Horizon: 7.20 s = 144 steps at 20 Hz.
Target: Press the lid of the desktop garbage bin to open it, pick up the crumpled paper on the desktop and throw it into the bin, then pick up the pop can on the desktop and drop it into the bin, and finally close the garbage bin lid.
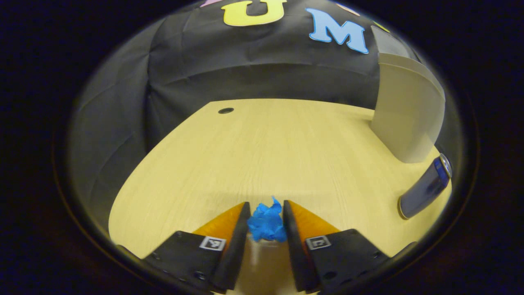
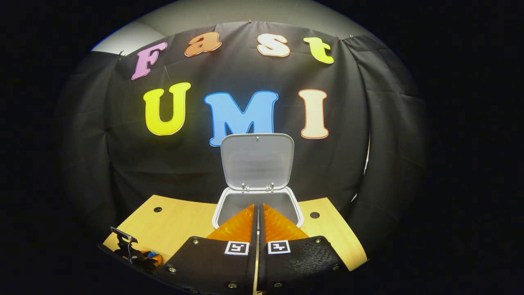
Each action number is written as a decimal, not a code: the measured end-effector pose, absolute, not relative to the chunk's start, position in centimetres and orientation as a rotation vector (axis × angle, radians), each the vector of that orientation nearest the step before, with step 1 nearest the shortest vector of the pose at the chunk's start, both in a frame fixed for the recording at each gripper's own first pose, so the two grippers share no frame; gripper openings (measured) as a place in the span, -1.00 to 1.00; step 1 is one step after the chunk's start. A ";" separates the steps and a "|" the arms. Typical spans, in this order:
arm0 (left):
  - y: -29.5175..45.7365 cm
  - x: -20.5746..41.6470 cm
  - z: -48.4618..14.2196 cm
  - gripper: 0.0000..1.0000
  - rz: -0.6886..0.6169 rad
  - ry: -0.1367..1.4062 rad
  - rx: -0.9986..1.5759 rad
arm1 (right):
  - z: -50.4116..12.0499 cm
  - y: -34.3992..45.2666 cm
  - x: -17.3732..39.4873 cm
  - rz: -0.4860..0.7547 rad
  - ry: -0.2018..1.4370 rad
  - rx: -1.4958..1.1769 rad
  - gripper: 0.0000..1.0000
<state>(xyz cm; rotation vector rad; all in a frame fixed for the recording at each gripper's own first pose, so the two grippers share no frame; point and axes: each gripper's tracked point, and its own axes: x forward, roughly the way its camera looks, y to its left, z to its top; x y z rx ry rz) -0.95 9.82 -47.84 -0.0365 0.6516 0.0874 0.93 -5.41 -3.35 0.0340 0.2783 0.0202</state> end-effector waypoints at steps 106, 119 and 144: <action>2.2 3.8 -10.8 0.93 -0.032 0.142 0.065 | -28.0 7.5 -4.8 0.377 0.754 0.007 0.98; 6.9 1.4 -12.3 0.93 0.058 0.166 0.053 | -33.1 10.3 -5.2 0.446 0.869 -0.071 0.99; 9.6 0.2 -15.1 1.00 0.117 0.218 0.026 | -27.3 11.9 -2.4 0.462 0.730 -0.039 0.70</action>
